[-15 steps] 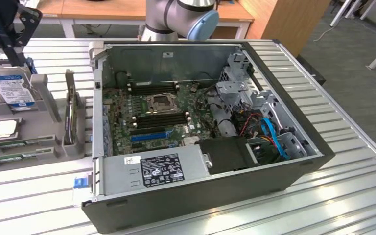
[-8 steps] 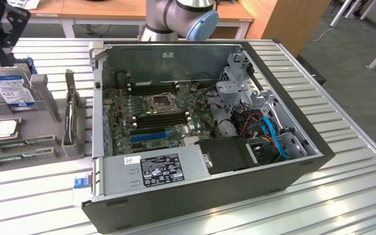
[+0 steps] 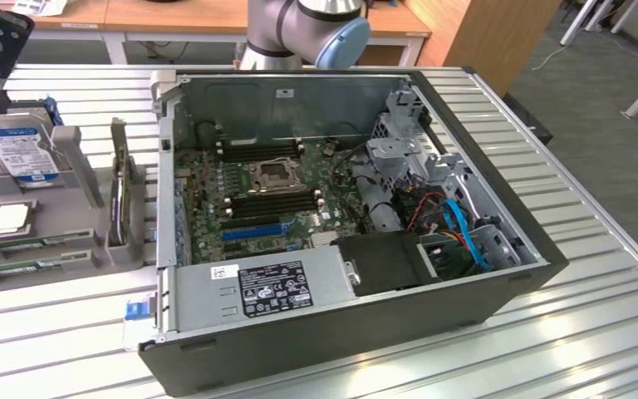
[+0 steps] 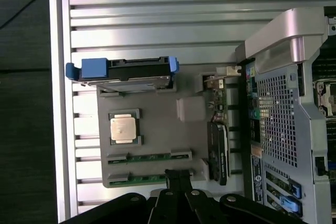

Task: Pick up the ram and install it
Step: 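Reach for the ram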

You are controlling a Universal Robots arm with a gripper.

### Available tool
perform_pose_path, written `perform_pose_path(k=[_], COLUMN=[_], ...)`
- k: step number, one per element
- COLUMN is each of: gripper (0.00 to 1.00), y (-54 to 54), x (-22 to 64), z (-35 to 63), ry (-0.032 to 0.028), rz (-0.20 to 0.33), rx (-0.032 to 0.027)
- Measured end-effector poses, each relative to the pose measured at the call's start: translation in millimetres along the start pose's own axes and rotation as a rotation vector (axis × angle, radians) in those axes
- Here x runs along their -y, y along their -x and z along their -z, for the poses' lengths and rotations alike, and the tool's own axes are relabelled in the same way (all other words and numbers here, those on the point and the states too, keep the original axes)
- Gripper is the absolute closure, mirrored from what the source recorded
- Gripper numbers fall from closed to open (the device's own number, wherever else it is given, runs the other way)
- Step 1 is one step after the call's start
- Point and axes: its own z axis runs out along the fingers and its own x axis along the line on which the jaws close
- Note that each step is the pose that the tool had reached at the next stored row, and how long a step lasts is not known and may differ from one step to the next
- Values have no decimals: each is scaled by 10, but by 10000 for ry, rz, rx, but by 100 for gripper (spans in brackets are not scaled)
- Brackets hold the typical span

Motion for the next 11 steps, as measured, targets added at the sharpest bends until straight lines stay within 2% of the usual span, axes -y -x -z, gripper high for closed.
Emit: perform_pose_path(k=[11], gripper=[90], y=[-148], x=[11], z=[0], ry=[-1], rz=[-1], rx=[-10])
